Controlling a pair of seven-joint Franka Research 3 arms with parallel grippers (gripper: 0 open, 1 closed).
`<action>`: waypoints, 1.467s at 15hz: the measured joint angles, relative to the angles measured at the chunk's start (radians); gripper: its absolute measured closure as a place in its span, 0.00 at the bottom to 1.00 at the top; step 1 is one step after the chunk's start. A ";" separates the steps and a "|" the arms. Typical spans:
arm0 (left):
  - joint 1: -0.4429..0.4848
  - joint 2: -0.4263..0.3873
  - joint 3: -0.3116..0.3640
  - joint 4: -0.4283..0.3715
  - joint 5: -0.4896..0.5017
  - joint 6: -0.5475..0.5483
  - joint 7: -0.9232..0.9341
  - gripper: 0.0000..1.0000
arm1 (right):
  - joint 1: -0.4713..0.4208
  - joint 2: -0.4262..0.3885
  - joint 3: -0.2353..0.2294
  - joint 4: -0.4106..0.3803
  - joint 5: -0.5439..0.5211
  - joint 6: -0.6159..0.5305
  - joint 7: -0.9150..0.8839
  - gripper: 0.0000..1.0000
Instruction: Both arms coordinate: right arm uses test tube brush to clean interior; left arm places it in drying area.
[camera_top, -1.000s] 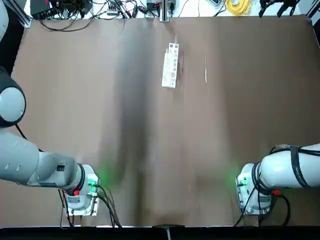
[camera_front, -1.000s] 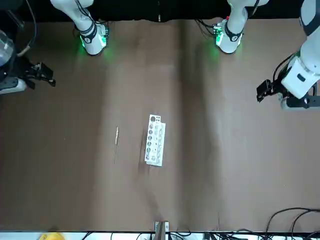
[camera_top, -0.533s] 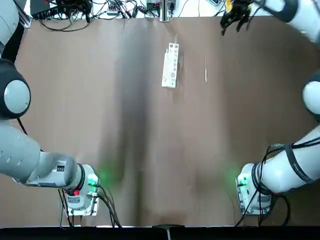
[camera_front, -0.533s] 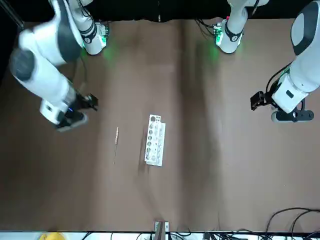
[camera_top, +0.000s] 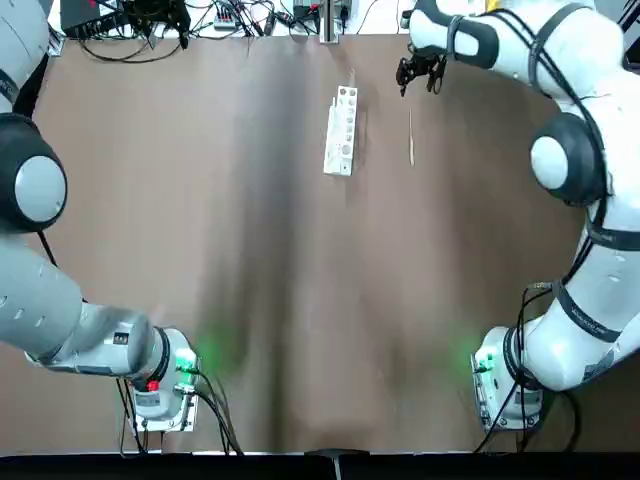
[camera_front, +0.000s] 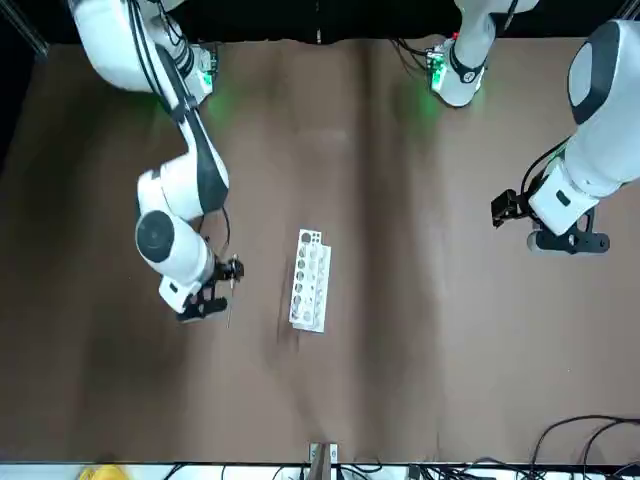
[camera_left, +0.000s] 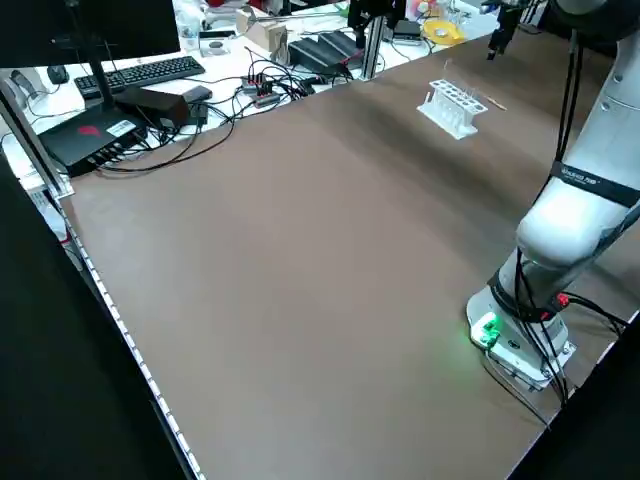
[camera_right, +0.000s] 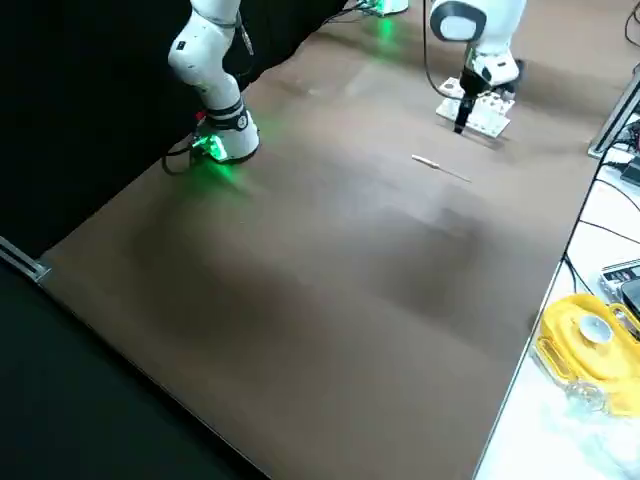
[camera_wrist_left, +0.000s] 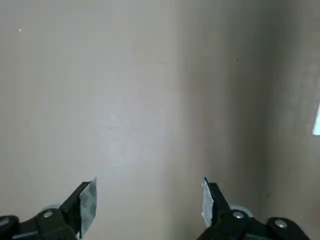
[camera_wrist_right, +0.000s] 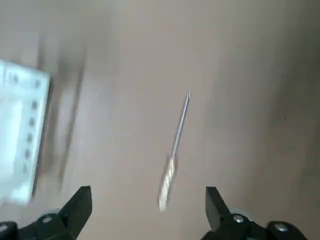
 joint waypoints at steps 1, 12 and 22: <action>0.002 0.005 0.001 0.002 0.000 0.001 0.031 0.01 | 0.000 0.029 -0.002 0.004 0.000 0.056 0.030 0.00; -0.001 0.023 0.001 0.020 -0.098 0.066 0.213 0.01 | -0.028 0.207 -0.018 0.046 0.000 0.195 0.055 0.17; -0.026 0.019 0.002 0.031 0.039 0.066 0.141 0.01 | -0.027 0.252 -0.013 0.066 0.002 0.166 0.070 0.50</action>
